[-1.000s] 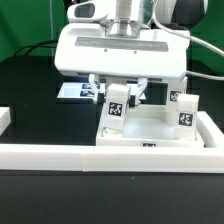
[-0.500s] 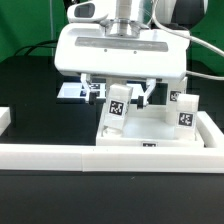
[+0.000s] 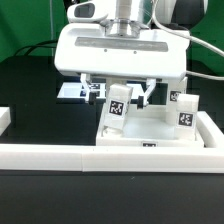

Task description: Assemble square table

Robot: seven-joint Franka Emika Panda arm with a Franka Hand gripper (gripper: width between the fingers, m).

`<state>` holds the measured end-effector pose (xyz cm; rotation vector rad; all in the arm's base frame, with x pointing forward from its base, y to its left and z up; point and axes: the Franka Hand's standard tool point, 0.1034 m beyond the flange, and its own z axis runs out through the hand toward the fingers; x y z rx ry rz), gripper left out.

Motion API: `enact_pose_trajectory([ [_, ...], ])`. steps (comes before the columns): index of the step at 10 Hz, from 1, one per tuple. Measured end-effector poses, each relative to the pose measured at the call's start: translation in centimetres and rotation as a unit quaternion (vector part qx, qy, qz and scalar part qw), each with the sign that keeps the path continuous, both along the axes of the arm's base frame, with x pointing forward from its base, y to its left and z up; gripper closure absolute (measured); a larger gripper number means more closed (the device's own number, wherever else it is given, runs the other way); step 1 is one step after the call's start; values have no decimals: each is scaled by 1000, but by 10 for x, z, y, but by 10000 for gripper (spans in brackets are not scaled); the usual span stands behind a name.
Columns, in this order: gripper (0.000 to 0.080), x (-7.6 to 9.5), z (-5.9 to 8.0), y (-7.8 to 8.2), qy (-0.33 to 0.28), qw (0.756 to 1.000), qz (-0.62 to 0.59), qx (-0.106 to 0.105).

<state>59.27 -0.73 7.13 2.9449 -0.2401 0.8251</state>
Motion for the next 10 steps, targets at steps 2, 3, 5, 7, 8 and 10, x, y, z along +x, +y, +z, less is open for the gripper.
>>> enact_pose_trajectory([
  [2, 151, -3, 13, -2, 44, 999, -10, 30],
  [3, 151, -7, 13, 0, 74, 996, -25, 52],
  [5, 151, -5, 15, 6, 138, 985, -45, 92],
  [7, 151, -4, 13, -3, 139, 985, -51, 93],
  [8, 151, -4, 13, -2, 139, 985, -50, 93],
  [10, 151, -4, 13, -2, 139, 985, -50, 92],
])
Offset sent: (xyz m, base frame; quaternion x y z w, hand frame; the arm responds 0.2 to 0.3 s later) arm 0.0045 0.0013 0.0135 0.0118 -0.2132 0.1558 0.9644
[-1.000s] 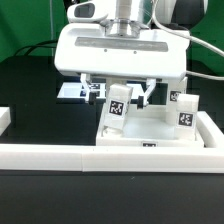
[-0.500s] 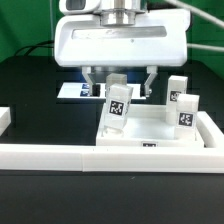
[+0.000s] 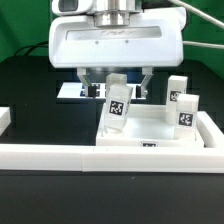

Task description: Assemble square table

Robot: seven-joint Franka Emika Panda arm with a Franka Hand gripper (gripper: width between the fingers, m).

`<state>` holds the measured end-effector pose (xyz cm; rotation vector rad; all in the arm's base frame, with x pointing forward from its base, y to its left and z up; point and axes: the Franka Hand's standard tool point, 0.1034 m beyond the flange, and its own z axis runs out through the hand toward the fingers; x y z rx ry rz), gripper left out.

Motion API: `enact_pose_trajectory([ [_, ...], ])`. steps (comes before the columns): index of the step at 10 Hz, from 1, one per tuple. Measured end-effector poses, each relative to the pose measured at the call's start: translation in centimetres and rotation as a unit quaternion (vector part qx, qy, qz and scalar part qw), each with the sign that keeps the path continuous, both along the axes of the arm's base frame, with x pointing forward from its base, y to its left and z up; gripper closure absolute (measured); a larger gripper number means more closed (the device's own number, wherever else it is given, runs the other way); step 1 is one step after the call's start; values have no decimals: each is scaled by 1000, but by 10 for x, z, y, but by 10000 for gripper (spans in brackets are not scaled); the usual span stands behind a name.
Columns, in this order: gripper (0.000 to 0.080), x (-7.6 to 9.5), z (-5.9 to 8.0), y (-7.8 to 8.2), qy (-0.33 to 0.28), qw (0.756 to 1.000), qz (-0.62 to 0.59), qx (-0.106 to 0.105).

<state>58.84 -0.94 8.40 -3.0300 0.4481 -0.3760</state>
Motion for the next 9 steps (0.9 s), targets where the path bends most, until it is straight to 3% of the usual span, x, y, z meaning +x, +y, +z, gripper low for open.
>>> enact_pose_trajectory([
  [1, 151, -1, -1, 1, 10, 1000, -4, 4],
  [2, 151, -3, 0, 4, 63, 998, -18, 22],
  [3, 151, 5, 4, 4, 81, 996, -28, 27],
  [9, 151, 6, -7, 0, 95, 994, -38, 29],
])
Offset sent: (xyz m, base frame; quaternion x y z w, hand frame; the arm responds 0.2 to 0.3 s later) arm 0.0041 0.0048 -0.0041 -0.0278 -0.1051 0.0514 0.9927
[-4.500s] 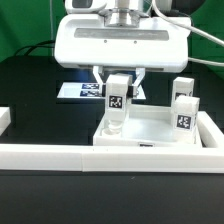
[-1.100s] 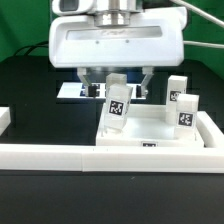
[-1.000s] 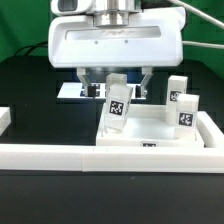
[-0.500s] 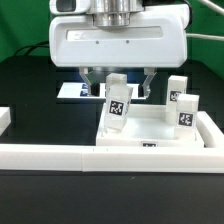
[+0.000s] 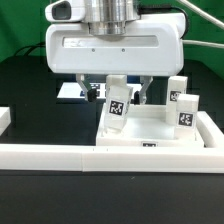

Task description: Assemble square table

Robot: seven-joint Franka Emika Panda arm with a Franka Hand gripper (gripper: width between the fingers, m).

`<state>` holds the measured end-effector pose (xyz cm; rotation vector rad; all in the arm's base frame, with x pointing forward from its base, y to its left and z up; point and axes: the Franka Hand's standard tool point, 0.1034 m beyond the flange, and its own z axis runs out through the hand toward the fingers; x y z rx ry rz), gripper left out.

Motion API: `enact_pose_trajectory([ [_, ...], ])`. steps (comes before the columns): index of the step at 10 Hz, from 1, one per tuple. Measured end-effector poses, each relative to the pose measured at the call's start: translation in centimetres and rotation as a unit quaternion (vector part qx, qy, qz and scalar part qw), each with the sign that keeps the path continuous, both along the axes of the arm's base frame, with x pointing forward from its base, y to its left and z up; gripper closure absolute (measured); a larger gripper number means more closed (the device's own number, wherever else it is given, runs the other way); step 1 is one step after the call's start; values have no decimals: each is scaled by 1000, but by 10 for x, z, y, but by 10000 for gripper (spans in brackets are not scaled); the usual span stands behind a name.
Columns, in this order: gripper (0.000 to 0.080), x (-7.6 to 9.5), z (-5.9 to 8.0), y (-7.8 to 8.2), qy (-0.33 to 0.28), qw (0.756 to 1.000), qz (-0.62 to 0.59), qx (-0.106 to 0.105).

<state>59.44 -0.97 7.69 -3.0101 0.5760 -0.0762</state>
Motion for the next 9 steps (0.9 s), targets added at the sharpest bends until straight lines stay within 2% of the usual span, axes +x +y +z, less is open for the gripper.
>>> enact_pose_trajectory([
  [2, 162, 0, 0, 0, 0, 1000, 0, 0],
  [4, 513, 0, 0, 0, 0, 1000, 0, 0],
  [8, 511, 0, -1, -1, 1, 1000, -12, 1],
  [9, 511, 5, -1, -5, -7, 999, -52, 2],
])
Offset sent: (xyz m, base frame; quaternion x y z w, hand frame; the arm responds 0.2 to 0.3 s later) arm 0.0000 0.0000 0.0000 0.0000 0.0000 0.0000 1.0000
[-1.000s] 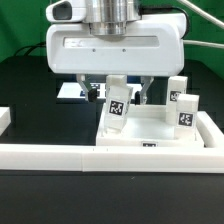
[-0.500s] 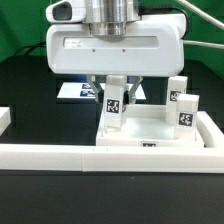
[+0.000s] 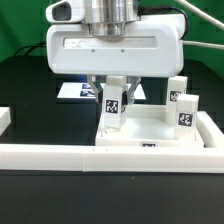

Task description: Assemble square table

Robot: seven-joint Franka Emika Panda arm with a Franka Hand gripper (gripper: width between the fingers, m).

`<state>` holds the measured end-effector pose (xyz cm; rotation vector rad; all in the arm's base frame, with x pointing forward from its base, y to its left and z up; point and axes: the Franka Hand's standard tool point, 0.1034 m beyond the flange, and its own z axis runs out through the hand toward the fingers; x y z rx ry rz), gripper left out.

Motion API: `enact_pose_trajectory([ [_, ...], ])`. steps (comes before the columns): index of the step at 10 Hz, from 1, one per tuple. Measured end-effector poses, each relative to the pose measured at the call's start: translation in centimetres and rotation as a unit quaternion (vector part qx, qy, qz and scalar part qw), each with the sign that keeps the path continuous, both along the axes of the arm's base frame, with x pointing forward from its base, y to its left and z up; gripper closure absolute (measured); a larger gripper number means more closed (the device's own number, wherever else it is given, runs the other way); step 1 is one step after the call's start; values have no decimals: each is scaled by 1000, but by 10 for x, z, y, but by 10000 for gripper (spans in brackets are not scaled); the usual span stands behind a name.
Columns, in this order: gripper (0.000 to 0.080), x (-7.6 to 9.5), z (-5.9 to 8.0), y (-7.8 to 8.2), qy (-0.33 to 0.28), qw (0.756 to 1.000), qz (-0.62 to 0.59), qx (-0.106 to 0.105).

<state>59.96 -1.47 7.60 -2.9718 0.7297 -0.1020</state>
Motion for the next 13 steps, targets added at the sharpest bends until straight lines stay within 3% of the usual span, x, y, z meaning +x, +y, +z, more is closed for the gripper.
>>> enact_pose_trajectory([
  [2, 511, 6, 0, -5, 2, 993, -121, 13],
  [5, 509, 7, 0, 3, 15, 953, -301, 35],
  [9, 509, 12, -2, 11, 21, 844, -527, 98],
  [11, 509, 16, -3, 25, 34, 778, -618, 110],
  [12, 509, 18, -3, 28, 35, 759, -640, 112],
  [13, 509, 20, -3, 29, 33, 725, -678, 114],
])
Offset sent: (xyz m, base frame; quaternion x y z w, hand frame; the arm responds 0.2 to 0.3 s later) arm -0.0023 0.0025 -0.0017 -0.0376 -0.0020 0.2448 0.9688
